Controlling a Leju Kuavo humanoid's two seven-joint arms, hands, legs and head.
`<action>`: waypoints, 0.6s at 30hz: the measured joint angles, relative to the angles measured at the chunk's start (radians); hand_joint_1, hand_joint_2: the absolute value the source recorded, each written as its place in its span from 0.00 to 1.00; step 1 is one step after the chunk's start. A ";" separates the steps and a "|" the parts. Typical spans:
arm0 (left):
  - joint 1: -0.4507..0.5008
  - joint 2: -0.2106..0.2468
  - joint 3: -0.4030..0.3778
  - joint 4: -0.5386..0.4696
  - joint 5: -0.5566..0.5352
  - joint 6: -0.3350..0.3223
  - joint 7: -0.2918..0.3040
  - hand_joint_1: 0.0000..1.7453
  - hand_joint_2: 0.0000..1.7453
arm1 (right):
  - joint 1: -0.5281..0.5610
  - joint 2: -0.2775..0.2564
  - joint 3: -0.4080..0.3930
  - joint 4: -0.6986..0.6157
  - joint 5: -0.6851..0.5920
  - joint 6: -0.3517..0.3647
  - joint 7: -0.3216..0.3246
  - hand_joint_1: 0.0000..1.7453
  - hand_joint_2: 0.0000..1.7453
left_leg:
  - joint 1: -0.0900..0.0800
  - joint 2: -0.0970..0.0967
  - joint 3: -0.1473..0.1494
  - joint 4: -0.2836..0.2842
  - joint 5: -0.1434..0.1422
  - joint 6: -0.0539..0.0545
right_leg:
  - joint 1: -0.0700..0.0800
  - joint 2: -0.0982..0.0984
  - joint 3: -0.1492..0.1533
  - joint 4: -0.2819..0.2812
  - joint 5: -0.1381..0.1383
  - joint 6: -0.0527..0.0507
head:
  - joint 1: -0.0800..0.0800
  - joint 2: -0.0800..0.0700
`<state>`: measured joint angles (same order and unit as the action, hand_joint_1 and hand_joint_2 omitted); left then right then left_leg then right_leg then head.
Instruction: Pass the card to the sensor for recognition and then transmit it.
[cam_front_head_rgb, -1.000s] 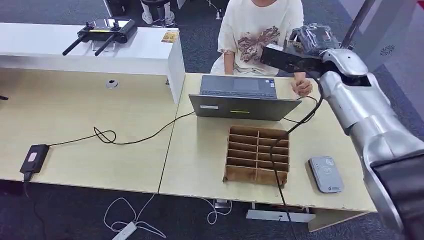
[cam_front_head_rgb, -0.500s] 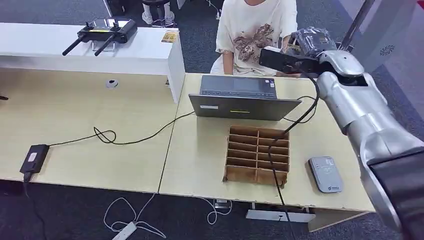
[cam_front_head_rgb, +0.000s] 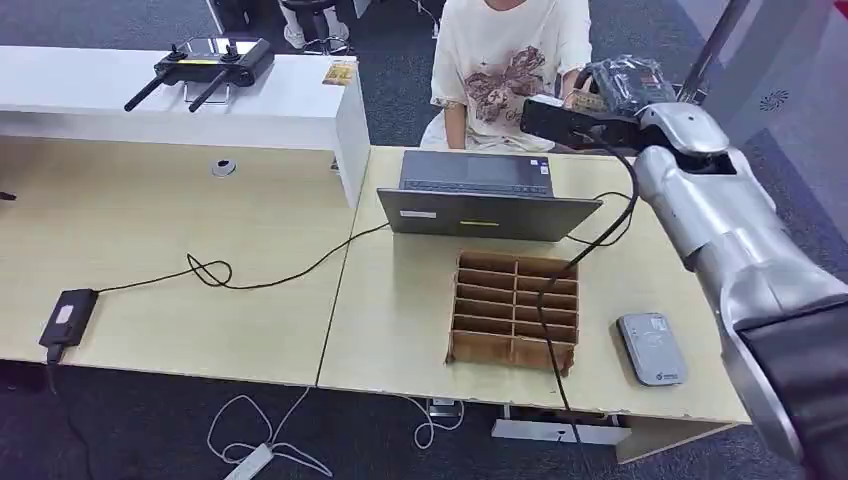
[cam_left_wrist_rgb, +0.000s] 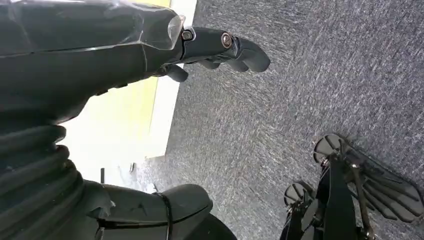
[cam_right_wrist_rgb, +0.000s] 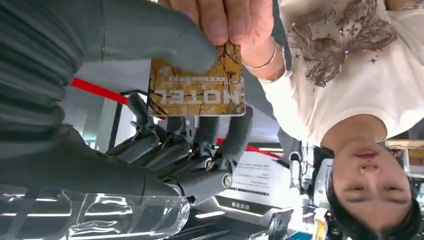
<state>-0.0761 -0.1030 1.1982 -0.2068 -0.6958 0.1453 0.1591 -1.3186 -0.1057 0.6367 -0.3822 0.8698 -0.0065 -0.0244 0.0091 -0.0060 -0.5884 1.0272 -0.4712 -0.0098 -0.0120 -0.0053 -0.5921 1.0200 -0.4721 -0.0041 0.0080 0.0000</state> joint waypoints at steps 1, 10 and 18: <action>0.000 0.000 0.000 0.000 0.000 0.000 0.000 0.00 1.00 | 0.000 0.000 0.000 0.000 0.000 -0.003 0.000 0.00 1.00 | 0.000 0.000 0.000 0.000 0.000 0.000 | 0.000 0.000 0.000 0.000 0.000 0.000 | 0.000 0.000; 0.002 -0.001 0.002 0.000 -0.002 0.000 -0.002 0.00 1.00 | 0.010 -0.006 -0.041 -0.013 -0.018 -0.070 -0.033 0.00 1.00 | 0.000 0.000 0.000 0.000 0.000 0.000 | 0.000 0.000 0.000 0.000 0.000 0.000 | 0.000 0.000; 0.003 -0.002 0.018 0.000 0.000 0.008 -0.003 0.00 1.00 | 0.028 -0.036 -0.150 -0.078 -0.138 -0.167 -0.162 0.00 1.00 | 0.000 0.000 0.000 0.000 0.000 0.000 | 0.000 0.000 0.000 0.000 0.000 0.000 | 0.000 0.000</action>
<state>-0.0734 -0.1049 1.2158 -0.2068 -0.6954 0.1530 0.1564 -1.2908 -0.1419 0.4871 -0.4605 0.7316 -0.1736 -0.1862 0.0091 -0.0060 -0.5882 1.0274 -0.4712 -0.0097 -0.0121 -0.0054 -0.5922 1.0197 -0.4720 -0.0041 0.0080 0.0000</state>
